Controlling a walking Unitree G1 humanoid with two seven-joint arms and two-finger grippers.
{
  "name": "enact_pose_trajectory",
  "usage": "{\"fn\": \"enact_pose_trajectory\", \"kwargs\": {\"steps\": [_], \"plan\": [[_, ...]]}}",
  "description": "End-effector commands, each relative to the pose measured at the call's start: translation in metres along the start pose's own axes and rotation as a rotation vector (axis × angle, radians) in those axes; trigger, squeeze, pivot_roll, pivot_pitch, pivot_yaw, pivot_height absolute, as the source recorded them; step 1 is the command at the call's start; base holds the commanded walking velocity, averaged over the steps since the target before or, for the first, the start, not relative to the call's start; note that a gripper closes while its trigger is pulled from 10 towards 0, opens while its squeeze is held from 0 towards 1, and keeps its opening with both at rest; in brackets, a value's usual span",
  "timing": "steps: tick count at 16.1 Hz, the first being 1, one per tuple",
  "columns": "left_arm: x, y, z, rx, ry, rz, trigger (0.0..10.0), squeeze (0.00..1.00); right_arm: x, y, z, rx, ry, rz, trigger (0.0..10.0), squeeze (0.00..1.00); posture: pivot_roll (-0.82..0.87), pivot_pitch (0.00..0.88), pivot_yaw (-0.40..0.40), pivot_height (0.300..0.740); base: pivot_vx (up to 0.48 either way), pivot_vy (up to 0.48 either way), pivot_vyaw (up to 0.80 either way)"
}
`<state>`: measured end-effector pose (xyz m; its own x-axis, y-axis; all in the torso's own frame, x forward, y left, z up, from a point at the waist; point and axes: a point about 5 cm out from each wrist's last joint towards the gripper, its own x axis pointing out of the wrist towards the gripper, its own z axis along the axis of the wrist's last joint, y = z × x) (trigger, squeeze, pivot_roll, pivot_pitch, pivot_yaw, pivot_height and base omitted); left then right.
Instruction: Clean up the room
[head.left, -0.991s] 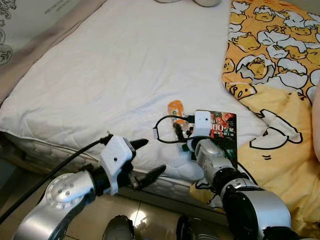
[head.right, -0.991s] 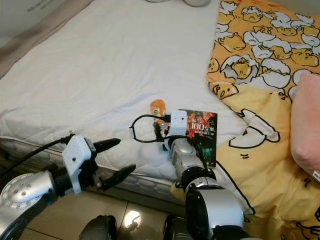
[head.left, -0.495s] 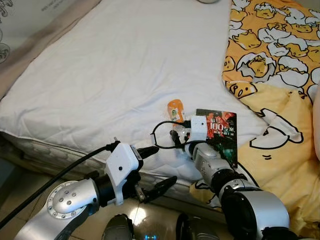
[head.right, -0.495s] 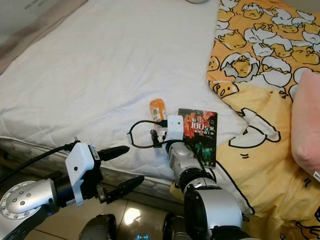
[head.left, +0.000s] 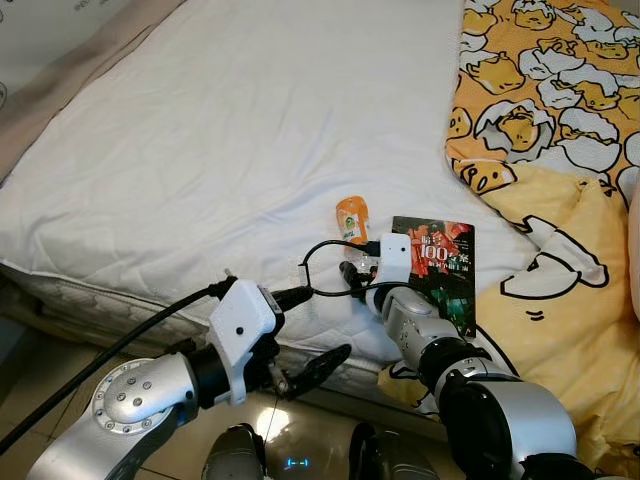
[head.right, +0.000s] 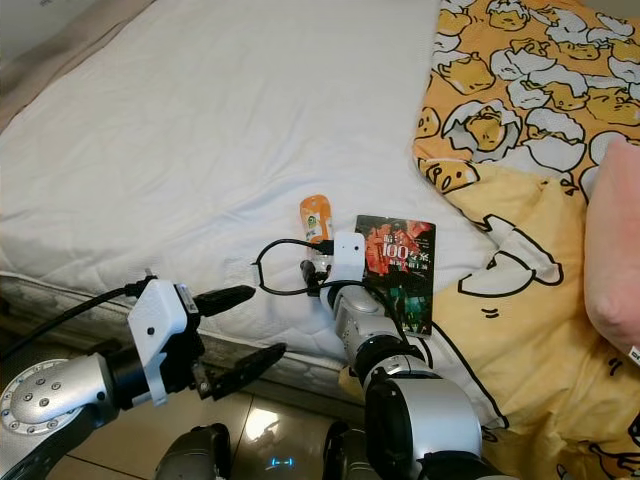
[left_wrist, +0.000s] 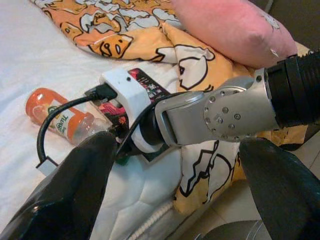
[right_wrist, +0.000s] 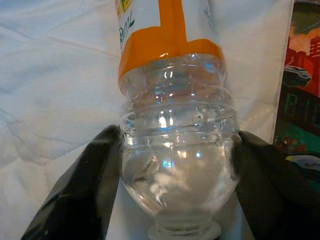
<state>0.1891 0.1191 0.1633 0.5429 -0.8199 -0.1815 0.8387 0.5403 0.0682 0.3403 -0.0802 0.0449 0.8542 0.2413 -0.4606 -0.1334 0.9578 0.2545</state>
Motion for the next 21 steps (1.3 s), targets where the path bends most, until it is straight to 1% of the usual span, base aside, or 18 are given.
{"fn": "enact_pose_trajectory", "kwargs": {"steps": [1, 2, 4, 7, 9, 10, 11, 12, 13, 14, 15, 16, 17, 18, 19, 20, 21], "plan": [[0.001, 0.000, -0.003, -0.002, 0.015, -0.002, 10.0, 0.00, 0.000, 0.000, -0.004, 0.049, 0.029, -0.007, 0.0, 0.00, 0.40, 0.230, -0.052, 0.740, 0.000, 0.000, 0.00], [0.002, 0.001, -0.004, 0.000, 0.016, -0.002, 10.0, 0.00, 0.000, -0.001, -0.003, 0.064, 0.024, -0.010, 0.0, 0.00, 0.39, 0.225, -0.052, 0.740, 0.000, 0.000, 0.00], [0.003, 0.003, -0.004, 0.001, 0.015, -0.002, 10.0, 0.00, 0.000, 0.000, -0.003, 0.047, 0.024, 0.003, 0.0, 0.00, 0.37, 0.216, -0.050, 0.740, 0.000, 0.000, 0.00], [0.010, 0.007, -0.008, -0.009, 0.008, 0.008, 10.0, 0.00, -0.001, -0.008, -0.001, 0.036, 0.006, -0.002, 0.0, 0.00, 0.35, 0.195, -0.054, 0.740, 0.000, 0.000, 0.00], [0.017, 0.012, -0.011, -0.019, -0.009, 0.023, 10.0, 0.00, -0.001, -0.010, 0.005, 0.029, -0.024, 0.000, 0.0, 0.00, 0.33, 0.152, -0.053, 0.740, 0.000, 0.000, 0.00], [0.025, 0.020, -0.012, -0.037, -0.034, 0.046, 10.0, 0.00, 0.000, -0.008, 0.013, 0.025, -0.059, 0.014, 0.0, 0.00, 0.32, 0.102, -0.059, 0.740, 0.000, 0.000, 0.00], [0.027, 0.023, -0.013, -0.048, -0.042, 0.061, 10.0, 0.00, 0.000, -0.009, 0.016, -0.015, -0.056, 0.006, 0.0, 0.00, 0.31, 0.094, -0.061, 0.740, 0.000, 0.000, 0.00], [0.033, 0.031, -0.016, -0.070, -0.054, 0.089, 10.0, 0.00, 0.000, -0.010, 0.023, -0.040, -0.078, 0.006, 0.0, 0.00, 0.30, 0.059, -0.067, 0.740, 0.000, 0.000, 0.00], [0.039, 0.040, -0.020, -0.109, -0.069, 0.136, 10.0, 0.00, 0.000, -0.012, 0.039, -0.042, -0.148, 0.024, 0.0, 0.00, 0.26, 0.006, -0.064, 0.740, 0.000, 0.000, 0.00], [0.045, 0.049, -0.025, -0.122, -0.074, 0.185, 10.0, 0.00, -0.003, -0.020, 0.056, -0.074, -0.241, 0.009, 0.0, 0.00, 0.24, 0.000, -0.061, 0.740, 0.000, 0.000, 0.00], [0.047, 0.053, -0.027, -0.125, -0.073, 0.209, 10.0, 0.00, -0.005, -0.024, 0.063, -0.089, -0.279, -0.004, 0.0, 0.00, 0.24, 0.000, -0.061, 0.740, 0.000, 0.000, 0.00], [0.050, 0.060, -0.028, -0.126, -0.076, 0.251, 10.0, 0.00, -0.009, -0.031, 0.071, -0.117, -0.345, -0.027, 0.0, 0.00, 0.22, 0.000, -0.052, 0.740, 0.000, 0.000, 0.00], [0.057, 0.073, -0.031, -0.126, -0.071, 0.326, 10.0, 0.00, -0.016, -0.038, 0.081, -0.172, -0.444, -0.047, 0.0, 0.00, 0.20, 0.000, -0.046, 0.740, 0.000, 0.000, 0.00], [0.062, 0.091, -0.035, -0.099, -0.066, 0.412, 10.0, 0.00, -0.031, -0.049, 0.086, -0.261, -0.587, -0.125, 0.0, 0.00, 0.17, 0.000, -0.031, 0.740, 0.000, 0.000, 0.00], [0.060, 0.100, -0.038, -0.123, -0.089, 0.485, 10.0, 0.00, -0.051, -0.054, 0.080, -0.318, -0.709, -0.180, 0.0, 0.00, 0.16, 0.000, -0.028, 0.740, 0.000, 0.000, 0.00], [0.057, 0.105, -0.040, -0.134, -0.100, 0.528, 10.0, 0.00, -0.062, -0.057, 0.073, -0.350, -0.753, -0.213, 0.0, 0.00, 0.15, 0.000, -0.023, 0.740, 0.000, 0.000, 0.00], [0.050, 0.111, -0.047, -0.162, -0.109, 0.588, 10.0, 0.00, -0.081, -0.060, 0.060, -0.369, -0.793, -0.255, 0.0, 0.00, 0.13, 0.000, -0.018, 0.740, 0.000, 0.000, 0.00]]}}
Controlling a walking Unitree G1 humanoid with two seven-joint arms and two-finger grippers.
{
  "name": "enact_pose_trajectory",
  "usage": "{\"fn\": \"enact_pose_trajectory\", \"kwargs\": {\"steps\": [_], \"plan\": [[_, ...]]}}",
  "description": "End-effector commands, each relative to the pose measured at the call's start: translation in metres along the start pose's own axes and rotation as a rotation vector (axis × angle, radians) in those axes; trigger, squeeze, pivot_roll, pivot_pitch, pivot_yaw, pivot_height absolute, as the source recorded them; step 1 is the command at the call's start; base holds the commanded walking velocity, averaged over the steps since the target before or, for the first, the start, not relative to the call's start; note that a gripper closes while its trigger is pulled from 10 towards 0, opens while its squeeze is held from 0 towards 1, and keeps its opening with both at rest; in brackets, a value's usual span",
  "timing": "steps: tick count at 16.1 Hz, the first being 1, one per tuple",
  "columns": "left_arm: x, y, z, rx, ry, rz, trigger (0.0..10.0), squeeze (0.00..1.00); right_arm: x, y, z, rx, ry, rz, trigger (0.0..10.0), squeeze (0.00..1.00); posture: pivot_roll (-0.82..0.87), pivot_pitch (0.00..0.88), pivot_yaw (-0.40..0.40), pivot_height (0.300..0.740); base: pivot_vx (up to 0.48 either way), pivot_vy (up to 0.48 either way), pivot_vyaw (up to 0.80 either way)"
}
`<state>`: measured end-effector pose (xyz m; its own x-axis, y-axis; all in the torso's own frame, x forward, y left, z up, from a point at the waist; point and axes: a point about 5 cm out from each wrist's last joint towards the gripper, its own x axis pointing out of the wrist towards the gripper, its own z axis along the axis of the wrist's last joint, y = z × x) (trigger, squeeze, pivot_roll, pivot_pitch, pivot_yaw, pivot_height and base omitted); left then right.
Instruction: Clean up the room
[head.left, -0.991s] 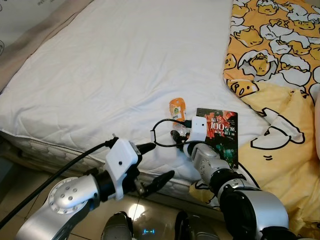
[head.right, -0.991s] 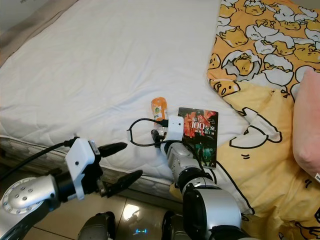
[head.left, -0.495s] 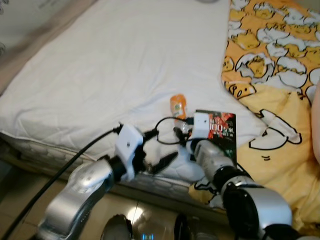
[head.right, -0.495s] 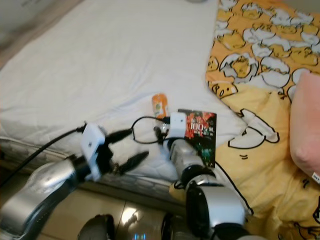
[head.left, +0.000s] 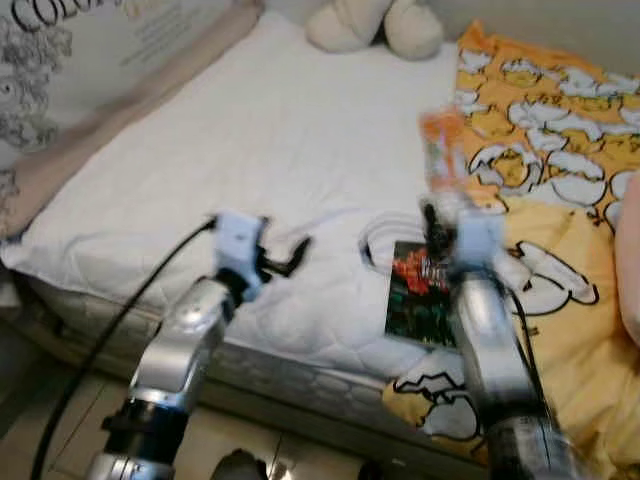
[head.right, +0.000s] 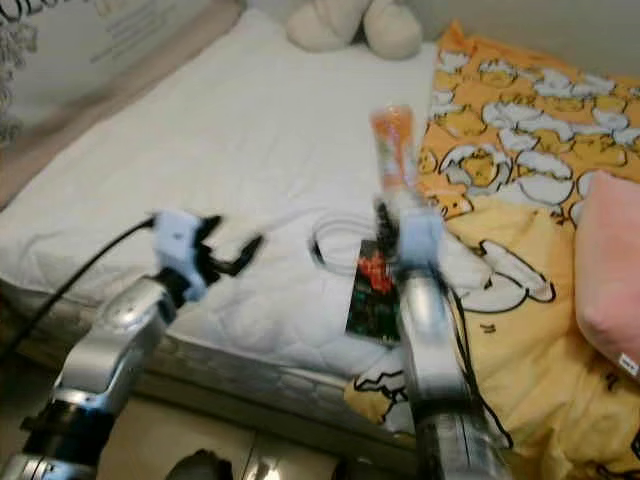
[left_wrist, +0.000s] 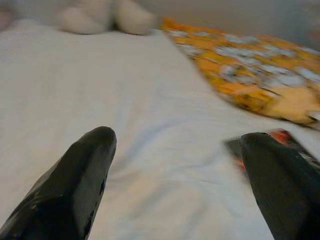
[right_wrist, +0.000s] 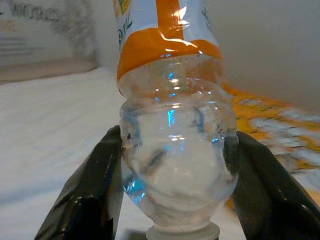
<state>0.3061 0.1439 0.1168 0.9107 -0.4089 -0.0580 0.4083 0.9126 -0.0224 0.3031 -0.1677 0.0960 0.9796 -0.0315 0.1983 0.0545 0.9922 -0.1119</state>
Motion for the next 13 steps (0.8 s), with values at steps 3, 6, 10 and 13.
{"fn": "enact_pose_trajectory", "kwargs": {"steps": [3, 6, 10, 13], "plan": [[-0.015, 0.020, -0.024, -0.018, 0.048, 0.092, 10.0, 0.00, -0.045, -0.013, -0.013, -0.043, 0.042, -0.009, 0.0, 0.00, 0.11, 0.000, -0.024, 0.740, 0.000, 0.000, 0.00], [-0.018, 0.017, -0.026, -0.094, -0.015, 0.107, 10.0, 0.00, -0.052, -0.019, -0.020, -0.059, 0.095, -0.062, 10.0, 0.00, 0.10, 0.000, -0.010, 0.740, 0.000, -0.100, 0.00], [-0.019, 0.002, -0.018, -0.070, -0.115, 0.070, 10.0, 0.00, -0.047, -0.009, -0.019, -0.034, 0.111, -0.031, 10.0, 0.00, 0.09, 0.000, 0.001, 0.740, 0.000, -0.480, 0.00], [-0.018, -0.007, -0.019, -0.063, -0.128, -0.001, 10.0, 0.00, -0.043, -0.004, -0.017, -0.076, 0.084, 0.019, 10.0, 0.00, 0.09, 0.000, 0.007, 0.740, 0.000, -0.480, 0.00]]}}
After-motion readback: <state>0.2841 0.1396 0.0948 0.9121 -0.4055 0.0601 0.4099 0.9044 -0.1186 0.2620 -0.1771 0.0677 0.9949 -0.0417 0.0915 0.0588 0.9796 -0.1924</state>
